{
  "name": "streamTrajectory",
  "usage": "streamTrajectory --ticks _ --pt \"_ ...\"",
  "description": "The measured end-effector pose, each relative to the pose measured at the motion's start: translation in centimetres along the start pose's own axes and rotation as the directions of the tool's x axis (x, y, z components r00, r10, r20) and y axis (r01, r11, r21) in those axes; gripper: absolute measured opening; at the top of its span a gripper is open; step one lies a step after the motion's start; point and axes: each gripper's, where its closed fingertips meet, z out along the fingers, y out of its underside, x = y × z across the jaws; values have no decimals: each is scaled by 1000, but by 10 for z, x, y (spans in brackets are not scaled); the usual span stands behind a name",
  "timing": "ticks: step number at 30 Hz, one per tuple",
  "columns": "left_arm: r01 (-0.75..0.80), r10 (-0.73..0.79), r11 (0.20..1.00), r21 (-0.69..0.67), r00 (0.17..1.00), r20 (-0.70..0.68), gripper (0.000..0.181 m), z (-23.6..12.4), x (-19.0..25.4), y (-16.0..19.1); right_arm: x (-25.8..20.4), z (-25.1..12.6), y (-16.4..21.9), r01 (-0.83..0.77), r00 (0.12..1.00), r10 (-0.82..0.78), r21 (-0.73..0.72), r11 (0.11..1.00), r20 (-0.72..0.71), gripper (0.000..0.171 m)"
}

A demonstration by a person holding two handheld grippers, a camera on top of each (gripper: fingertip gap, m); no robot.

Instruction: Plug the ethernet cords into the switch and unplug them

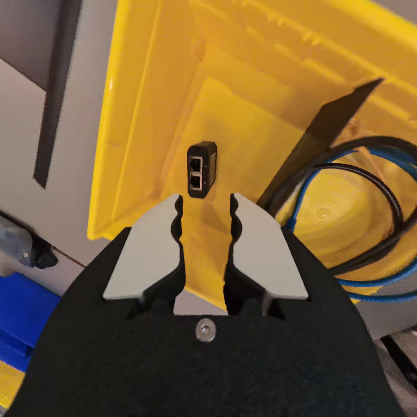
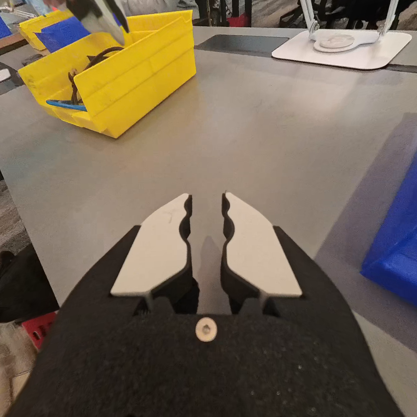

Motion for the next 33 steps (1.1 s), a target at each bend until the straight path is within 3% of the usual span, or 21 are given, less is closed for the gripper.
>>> streamTrajectory --ticks 5,8,11,15,19,21,25,29,33 --pt "-26 12 995 -98 991 -133 32 47 -5 -4 -4 -3 4 -41 999 42 -4 999 35 23" --pt "-54 35 986 -157 992 -119 33 67 -9 3 -5 -5 9 -41 998 41 -16 999 36 23" --pt "-79 60 986 -147 990 -129 24 73 -4 1 -6 -6 10 -43 998 44 -16 999 43 22" --pt "-133 133 990 -35 991 -16 24 45 -12 -12 -23 -6 5 -21 990 20 9 1000 143 24" --pt "-114 111 941 318 993 29 23 -36 9 -53 -39 -7 -18 67 968 -85 85 994 236 23" --pt "-101 120 836 540 993 1 23 -86 43 -78 -42 -5 -33 81 958 -108 108 991 267 27" --pt "-88 239 499 862 970 -40 23 -174 138 -117 -56 -2 -76 52 917 -116 174 983 381 30" --pt "50 395 201 978 910 -127 23 -225 238 -143 -80 -1 -133 4 853 -158 296 955 498 37" --pt "261 469 35 965 848 -246 23 -253 301 -164 -113 -17 -170 -78 765 -201 398 914 612 38"
